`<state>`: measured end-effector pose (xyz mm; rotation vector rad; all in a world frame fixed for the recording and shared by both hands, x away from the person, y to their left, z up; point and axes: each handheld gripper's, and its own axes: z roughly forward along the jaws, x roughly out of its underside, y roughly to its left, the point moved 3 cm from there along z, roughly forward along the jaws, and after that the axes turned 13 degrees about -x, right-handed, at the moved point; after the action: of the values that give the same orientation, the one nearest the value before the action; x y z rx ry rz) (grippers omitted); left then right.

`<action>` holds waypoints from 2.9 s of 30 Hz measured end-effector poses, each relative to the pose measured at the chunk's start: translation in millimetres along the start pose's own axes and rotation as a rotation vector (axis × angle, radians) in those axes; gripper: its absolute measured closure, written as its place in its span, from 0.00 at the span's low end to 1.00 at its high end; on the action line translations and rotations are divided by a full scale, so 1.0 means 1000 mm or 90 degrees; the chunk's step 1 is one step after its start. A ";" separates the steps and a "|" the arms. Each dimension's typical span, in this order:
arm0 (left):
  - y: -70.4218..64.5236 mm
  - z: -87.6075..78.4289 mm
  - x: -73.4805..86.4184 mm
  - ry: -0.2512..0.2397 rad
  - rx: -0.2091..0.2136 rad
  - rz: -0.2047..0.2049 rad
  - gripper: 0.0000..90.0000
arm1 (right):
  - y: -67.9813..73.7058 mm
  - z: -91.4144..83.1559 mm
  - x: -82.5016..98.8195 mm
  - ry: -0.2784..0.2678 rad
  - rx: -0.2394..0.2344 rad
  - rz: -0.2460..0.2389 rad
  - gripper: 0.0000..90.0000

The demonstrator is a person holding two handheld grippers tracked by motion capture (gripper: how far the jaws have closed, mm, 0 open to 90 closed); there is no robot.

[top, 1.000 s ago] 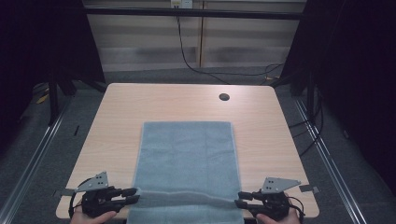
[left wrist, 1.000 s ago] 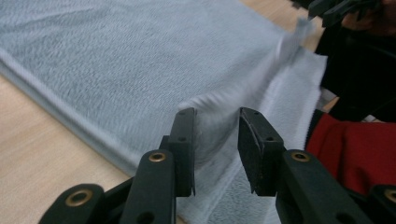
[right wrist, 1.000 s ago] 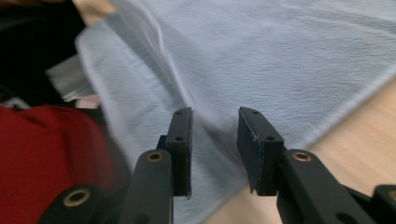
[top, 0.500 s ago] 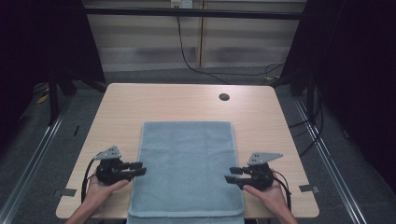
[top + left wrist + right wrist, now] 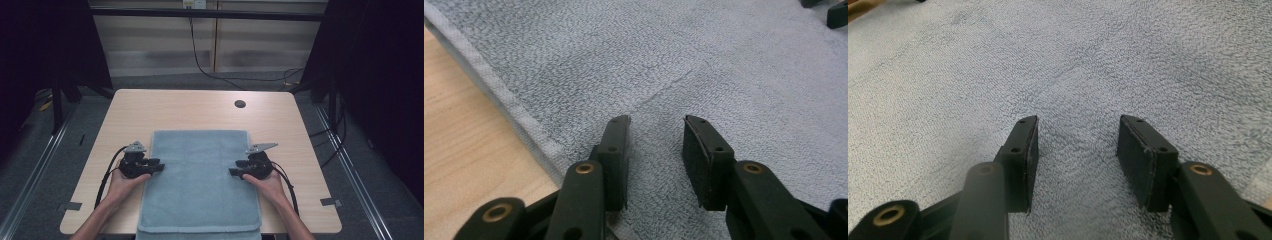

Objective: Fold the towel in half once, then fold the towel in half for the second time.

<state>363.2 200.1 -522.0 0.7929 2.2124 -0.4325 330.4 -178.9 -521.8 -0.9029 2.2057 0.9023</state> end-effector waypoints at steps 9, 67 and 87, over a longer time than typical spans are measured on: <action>-0.011 -0.008 0.011 -0.003 0.025 0.013 0.72 | 0.021 -0.008 0.016 0.031 0.016 -0.020 0.58; 0.029 0.019 -0.017 0.018 -0.066 -0.002 0.44 | -0.056 -0.017 -0.012 0.002 0.048 0.026 0.50; 0.019 -0.002 -0.026 -0.030 0.003 -0.026 0.90 | -0.037 -0.037 -0.021 -0.057 0.008 0.027 0.94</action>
<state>389.0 205.1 -503.3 0.7338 2.1885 -0.4720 362.1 -219.3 -498.4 -0.7962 2.1584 0.9306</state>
